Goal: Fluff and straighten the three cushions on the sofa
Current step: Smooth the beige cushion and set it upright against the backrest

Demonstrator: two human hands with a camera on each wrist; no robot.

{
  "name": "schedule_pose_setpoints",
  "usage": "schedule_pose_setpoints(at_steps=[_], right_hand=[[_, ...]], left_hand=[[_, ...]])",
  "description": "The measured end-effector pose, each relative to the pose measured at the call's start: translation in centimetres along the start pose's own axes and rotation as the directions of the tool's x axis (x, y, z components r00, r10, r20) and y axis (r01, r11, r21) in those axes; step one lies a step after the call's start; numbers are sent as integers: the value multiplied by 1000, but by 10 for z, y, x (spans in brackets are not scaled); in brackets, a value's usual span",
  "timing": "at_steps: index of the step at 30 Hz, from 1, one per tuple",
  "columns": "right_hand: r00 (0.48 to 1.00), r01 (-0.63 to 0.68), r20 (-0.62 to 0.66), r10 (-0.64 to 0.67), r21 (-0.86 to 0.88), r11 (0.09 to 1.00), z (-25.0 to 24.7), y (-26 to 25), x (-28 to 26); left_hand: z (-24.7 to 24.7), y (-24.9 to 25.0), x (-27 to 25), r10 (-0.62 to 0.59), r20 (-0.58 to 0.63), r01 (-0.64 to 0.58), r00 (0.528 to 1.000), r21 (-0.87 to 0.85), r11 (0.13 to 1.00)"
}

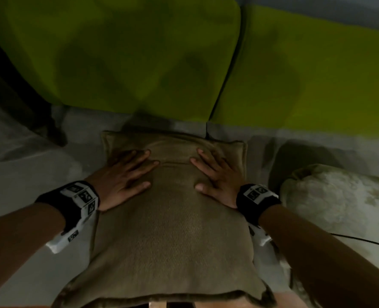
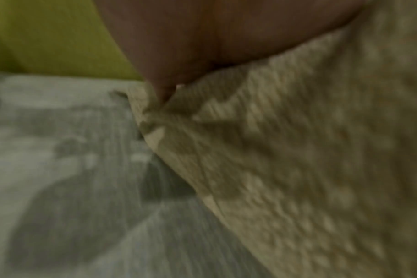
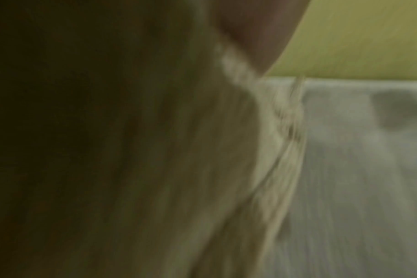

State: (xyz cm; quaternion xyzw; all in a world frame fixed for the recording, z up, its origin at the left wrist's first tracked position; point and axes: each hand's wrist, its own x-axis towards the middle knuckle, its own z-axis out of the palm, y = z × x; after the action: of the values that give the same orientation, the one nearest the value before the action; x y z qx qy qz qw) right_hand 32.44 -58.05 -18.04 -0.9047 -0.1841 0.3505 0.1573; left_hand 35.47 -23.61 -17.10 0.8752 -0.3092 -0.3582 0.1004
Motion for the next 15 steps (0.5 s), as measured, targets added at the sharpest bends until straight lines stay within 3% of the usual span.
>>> schedule_pose_setpoints(at_steps=[3, 5, 7, 10, 12, 15], right_hand=[[994, -89, -73, 87, -25, 996, -32, -14, -17], [960, -126, -257, 112, -39, 991, -44, -29, -38], [925, -25, -379, 19, -12, 1000, -38, -43, -63], [938, 178, -280, -203, -111, 978, 11, -41, -88], [972, 129, -183, -146, -104, 986, 42, -22, -90], [991, -44, -118, 61, 141, 989, 60, 1, -79]], left_hand=[[-29, 3, -13, -7, 34, 6, 999, 43, 999], [-46, 14, -29, 12, -52, -11, 999, 8, 1000], [-50, 31, -48, 54, -177, -71, 983, -92, 993], [-23, 45, -69, 124, -171, -151, 977, -153, 977], [11, 37, -70, 111, -137, -119, 984, -52, 992], [40, 17, -60, -44, -119, 22, 992, -183, 983]])
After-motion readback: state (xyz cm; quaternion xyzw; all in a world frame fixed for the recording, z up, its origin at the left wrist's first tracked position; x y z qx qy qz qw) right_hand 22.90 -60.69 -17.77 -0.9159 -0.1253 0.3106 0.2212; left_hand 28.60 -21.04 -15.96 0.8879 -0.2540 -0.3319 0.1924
